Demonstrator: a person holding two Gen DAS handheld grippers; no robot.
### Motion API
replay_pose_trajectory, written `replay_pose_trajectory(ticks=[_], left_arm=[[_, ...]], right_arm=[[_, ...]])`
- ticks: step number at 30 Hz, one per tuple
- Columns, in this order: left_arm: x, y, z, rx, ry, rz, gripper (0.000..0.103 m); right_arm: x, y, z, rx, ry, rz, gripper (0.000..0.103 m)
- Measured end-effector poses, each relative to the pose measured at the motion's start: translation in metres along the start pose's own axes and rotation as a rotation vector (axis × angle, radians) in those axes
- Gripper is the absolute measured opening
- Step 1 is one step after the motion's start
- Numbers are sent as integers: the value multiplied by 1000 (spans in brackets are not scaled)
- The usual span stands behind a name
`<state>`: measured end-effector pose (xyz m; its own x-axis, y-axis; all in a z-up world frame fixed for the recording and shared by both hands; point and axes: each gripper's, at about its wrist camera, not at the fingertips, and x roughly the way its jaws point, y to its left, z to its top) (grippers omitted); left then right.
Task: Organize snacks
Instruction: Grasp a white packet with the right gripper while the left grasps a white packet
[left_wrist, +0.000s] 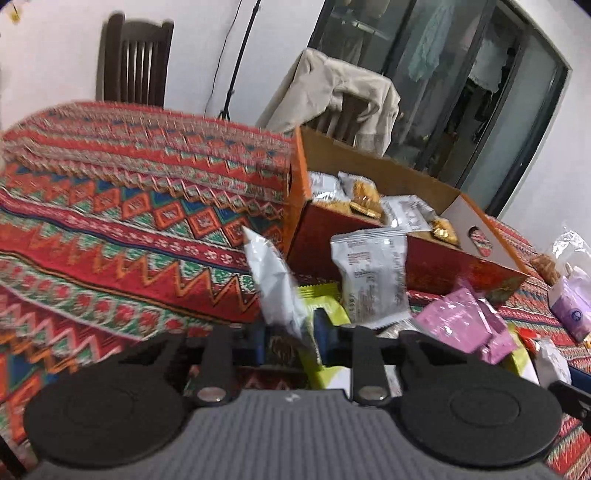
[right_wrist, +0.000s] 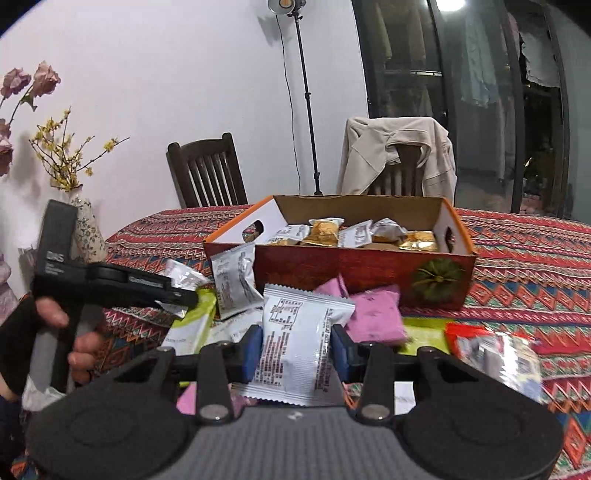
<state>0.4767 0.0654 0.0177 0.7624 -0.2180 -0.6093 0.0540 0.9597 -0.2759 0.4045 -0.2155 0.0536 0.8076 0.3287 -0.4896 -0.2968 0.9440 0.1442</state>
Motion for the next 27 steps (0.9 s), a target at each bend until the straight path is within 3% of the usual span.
replay_pose_trajectory(ticks=[4,15,27], left_arm=[[-43,-9,-16,6,-57,14,17],[-132,-47,-78,-9,-141,-27,15],[-144,-78,-79,55,-160,-83,15]], right_arm=[[-20,-3,-10,-8,-12,4,39],[-73,-11,-45,1,-16,2,39],[-101,-23,-65,29,-23,-5,39]])
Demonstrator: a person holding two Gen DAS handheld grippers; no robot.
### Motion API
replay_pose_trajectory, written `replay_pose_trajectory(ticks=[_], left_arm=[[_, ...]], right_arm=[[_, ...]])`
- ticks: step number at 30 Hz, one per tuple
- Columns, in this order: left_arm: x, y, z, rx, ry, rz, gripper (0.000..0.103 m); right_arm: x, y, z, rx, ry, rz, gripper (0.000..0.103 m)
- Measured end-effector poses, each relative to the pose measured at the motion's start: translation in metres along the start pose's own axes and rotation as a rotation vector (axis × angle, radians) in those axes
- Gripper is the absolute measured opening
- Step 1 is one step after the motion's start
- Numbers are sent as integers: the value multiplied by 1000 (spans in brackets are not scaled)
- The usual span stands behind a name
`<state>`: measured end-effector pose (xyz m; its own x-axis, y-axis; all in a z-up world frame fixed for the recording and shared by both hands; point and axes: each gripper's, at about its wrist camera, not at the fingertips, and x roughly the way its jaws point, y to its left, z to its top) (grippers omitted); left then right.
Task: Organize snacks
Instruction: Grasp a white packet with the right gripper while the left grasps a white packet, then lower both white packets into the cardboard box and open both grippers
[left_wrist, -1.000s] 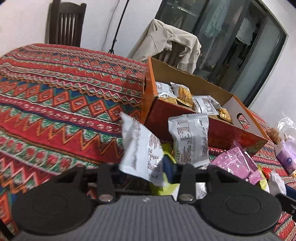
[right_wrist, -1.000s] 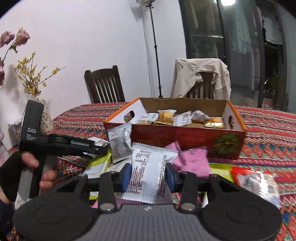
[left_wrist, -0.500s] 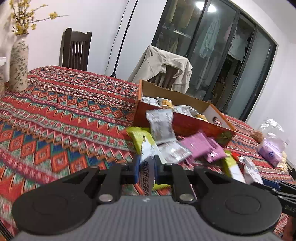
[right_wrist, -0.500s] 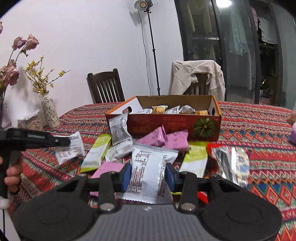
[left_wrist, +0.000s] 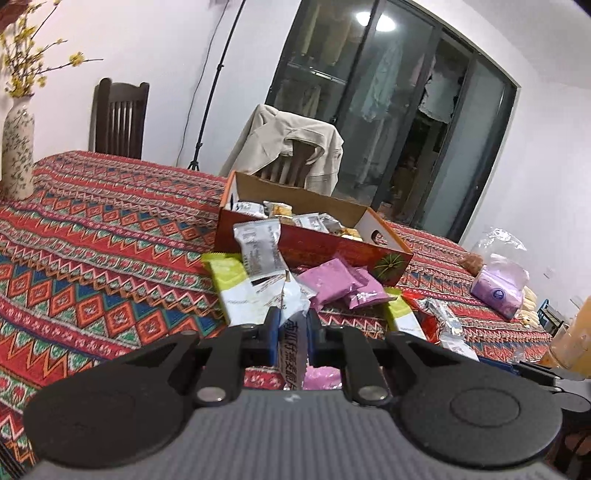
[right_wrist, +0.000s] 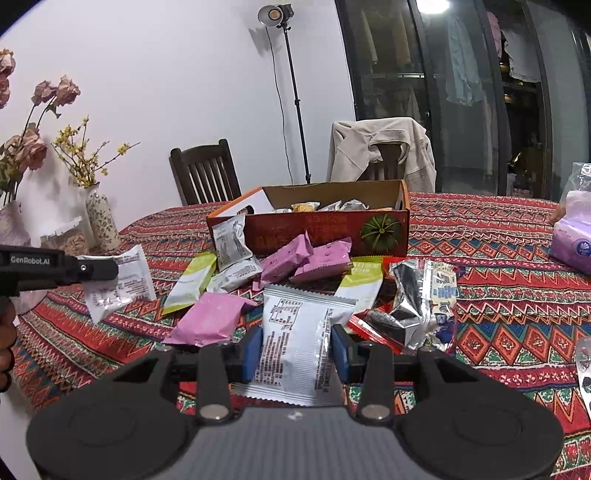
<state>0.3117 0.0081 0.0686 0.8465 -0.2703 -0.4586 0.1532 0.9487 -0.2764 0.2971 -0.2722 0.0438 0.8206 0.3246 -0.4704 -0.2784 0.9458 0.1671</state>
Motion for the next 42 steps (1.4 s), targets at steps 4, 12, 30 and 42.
replay_pose_trajectory(ticks=[4,12,30,42], left_arm=[[9,-3,13,18,-7,-20,15],[71,-8,89,72,-28,-109,15],[320,29,158,-93,267,-71,15],[314,27,157,22,258,2,51]], right_arm=[[6,-3,5,0,-2,-3,39],[29,-9,65,-42,-67,71,39],[296,-48,219,-94,239,-82,39],[358,-68,212,-59,345,-146,62]])
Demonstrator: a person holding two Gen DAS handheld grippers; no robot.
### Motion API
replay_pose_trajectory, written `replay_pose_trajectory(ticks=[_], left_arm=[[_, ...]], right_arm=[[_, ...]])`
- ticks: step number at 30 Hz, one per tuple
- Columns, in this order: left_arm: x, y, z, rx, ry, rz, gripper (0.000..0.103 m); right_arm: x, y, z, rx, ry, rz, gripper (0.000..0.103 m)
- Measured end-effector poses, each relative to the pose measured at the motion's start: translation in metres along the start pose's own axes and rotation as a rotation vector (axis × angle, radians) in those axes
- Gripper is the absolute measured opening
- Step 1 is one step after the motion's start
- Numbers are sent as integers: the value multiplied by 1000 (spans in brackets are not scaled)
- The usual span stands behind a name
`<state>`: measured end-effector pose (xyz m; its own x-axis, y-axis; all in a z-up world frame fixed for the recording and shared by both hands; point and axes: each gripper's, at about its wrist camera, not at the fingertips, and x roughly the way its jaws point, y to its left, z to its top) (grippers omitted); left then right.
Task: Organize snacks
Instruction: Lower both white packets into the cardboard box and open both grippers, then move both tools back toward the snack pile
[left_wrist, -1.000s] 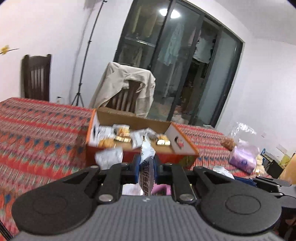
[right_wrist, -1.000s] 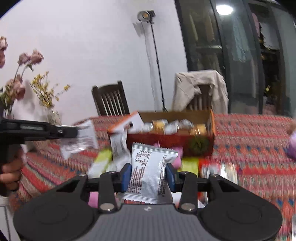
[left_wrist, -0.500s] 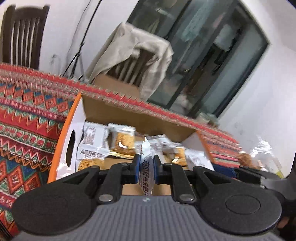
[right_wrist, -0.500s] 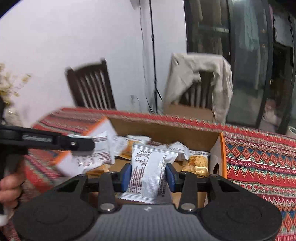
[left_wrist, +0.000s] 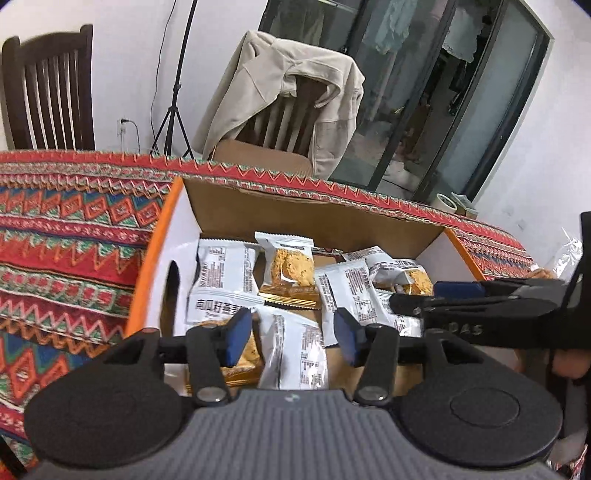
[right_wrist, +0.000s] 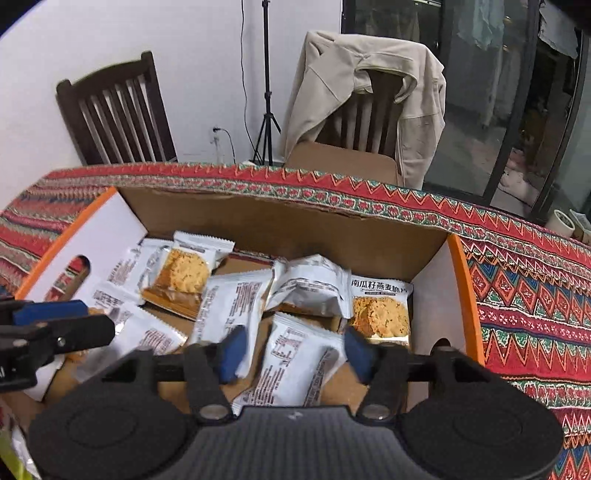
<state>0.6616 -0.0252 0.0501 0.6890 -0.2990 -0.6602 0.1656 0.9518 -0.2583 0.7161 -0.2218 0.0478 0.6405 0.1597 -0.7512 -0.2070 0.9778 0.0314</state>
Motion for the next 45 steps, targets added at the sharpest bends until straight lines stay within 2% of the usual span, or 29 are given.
replay_pose_trajectory(ticks=[4,6,10,15,17,20,28,30,35,40,45], left_arm=[[-29,-7,-2,47,-33,0,55],[-46,-13,-3,78,-53,-4,57],[-92,-28,-10,150,-93,-14,68],[-156,-48,-33,226,-166,-18,70],[-183,-55,-50,258,-202,-13,75],[-217,-64,-81,290,-249,0,77],[-288,-80,-172,288,-367,24,85],[-298,-79,-197,279,-366,40,85],[-314,-72,-242,211,-339,72,86],[-317,-57,-269,164,-292,93,86],[-309,-44,-284,126,-231,105,86]], right_arm=[[-28,0,0,-21,-48,-6,62],[-46,-1,0,-37,-72,-12,67],[-94,-4,-5,-70,-130,-15,76],[-163,-7,-28,-101,-215,-17,82],[-193,-8,-44,-113,-250,-15,85],[-237,-8,-73,-129,-303,-10,90],[-327,-2,-167,-146,-428,35,95],[-343,2,-194,-151,-457,33,103],[-365,14,-250,-145,-470,-7,103],[-369,26,-302,-141,-456,-25,103],[-358,25,-343,-81,-397,-40,103]])
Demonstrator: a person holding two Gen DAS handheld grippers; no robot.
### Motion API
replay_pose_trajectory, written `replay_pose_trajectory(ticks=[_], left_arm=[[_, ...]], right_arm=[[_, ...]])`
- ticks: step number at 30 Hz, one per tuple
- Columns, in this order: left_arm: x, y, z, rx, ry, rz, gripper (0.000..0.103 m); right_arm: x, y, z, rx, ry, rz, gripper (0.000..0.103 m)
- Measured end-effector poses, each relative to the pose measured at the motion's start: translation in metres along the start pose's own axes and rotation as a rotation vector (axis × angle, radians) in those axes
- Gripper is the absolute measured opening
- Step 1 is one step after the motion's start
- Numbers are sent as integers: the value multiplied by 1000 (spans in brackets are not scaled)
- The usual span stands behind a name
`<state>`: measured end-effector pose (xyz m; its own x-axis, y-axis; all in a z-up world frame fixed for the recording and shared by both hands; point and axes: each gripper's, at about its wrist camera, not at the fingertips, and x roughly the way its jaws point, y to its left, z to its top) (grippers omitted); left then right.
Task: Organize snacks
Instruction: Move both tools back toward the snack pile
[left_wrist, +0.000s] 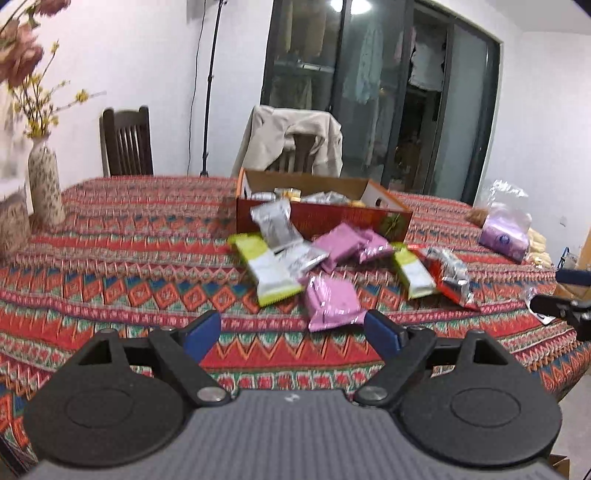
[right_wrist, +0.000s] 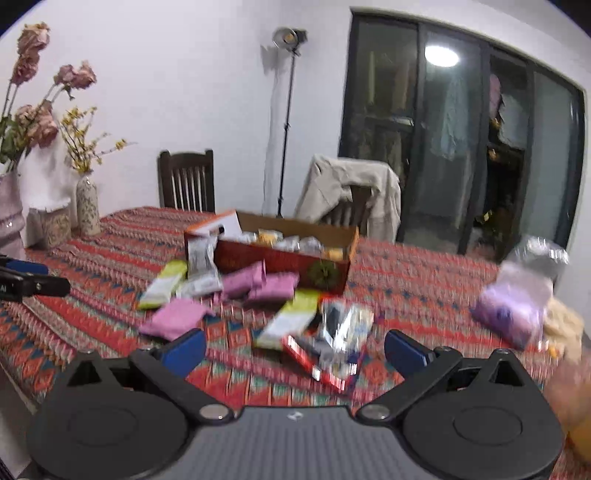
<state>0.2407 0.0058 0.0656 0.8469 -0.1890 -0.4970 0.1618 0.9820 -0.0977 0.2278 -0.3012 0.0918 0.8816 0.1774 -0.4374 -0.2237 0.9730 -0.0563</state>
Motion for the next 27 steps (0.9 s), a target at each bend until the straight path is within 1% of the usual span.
replay_pose_trajectory(ticks=[3,5,10,14,16,19,24,26,27], left_arm=[[3,-1,-2,7,4,8,86],[4,-1,-3,11,0,2,86],[13,4,-1,3,8,2,86],[27,15,0,-21,20,11,86],[33,23,1,-36,22,18,86],[43,37,0,-58,30,38,86],[57,60,0,-57,48,125,86],[61,70,3,-71,50,138,86],[63,73,5,-79,50,141,86]], right_arm=[[4,1,-14,21,43,-1,103],[5,4,-19,11,53,-7,103],[11,8,-15,-2,51,-6,103],[25,15,-5,17,52,29,103],[39,25,0,31,61,60,103],[67,47,4,29,97,122,103],[131,100,13,-19,149,208,97],[154,118,18,-37,161,221,96],[166,127,21,-46,162,213,95]])
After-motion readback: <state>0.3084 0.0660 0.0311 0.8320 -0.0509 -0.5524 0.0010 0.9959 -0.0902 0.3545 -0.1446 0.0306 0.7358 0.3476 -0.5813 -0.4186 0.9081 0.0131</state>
